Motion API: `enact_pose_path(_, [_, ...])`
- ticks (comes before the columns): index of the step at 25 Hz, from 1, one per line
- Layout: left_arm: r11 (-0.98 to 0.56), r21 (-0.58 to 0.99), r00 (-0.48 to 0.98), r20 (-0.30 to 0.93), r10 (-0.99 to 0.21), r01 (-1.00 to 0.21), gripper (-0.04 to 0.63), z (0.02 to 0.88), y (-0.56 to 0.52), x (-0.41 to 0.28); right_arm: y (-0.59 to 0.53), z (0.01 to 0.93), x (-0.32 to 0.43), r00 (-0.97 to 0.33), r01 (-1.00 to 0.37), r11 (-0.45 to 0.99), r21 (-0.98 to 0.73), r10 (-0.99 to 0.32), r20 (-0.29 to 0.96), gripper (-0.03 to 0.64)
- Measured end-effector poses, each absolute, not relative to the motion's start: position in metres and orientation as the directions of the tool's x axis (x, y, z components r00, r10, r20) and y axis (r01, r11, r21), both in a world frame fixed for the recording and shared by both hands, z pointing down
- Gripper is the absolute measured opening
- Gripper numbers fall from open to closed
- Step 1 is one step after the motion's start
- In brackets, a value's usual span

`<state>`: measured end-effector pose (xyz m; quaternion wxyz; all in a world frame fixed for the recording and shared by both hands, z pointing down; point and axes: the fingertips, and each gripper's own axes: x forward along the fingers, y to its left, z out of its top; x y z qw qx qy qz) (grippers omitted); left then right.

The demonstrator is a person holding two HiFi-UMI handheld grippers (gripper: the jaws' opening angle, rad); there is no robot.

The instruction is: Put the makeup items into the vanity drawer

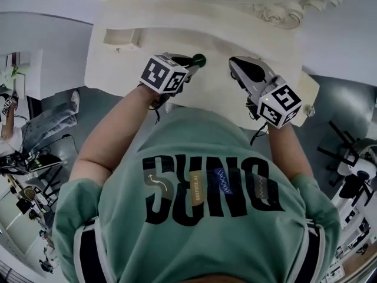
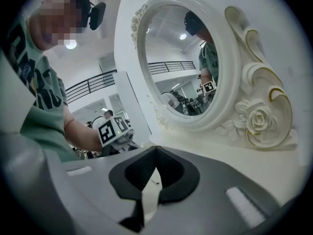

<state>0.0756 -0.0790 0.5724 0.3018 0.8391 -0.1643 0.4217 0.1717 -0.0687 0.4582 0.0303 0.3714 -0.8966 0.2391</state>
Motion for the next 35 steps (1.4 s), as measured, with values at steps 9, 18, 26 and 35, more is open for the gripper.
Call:
enact_pose_path(9, [-0.680,0.389,0.780,0.389,-0.491,-0.622,0.100,0.408,-0.127,-0.040,-0.108,0.395,0.083,-0.826,-0.560,0.764,-0.322,-0.545,0.145,0.009])
enact_pose_path(18, [-0.588,0.353,0.664,0.144,-0.734,-0.727,0.100,0.349,-0.107,-0.161,-0.134,0.349,-0.007,-0.892,-0.446,0.847,-0.290,-0.447,0.067,0.009])
enact_pose_path(26, [-0.530,0.335,0.602,0.162,-0.782,-0.779,0.100,0.359,-0.111,-0.199,-0.138,0.354,-0.035,-0.904,-0.425,0.854,-0.300,-0.419,0.087,0.009])
enact_pose_path(35, [-0.530,0.225,0.574,0.233,-0.785,-0.817,0.100,0.416,-0.189,-0.188,-0.168,0.388,-0.032,-0.886,-0.462,0.833,-0.305,-0.450,0.113,0.009])
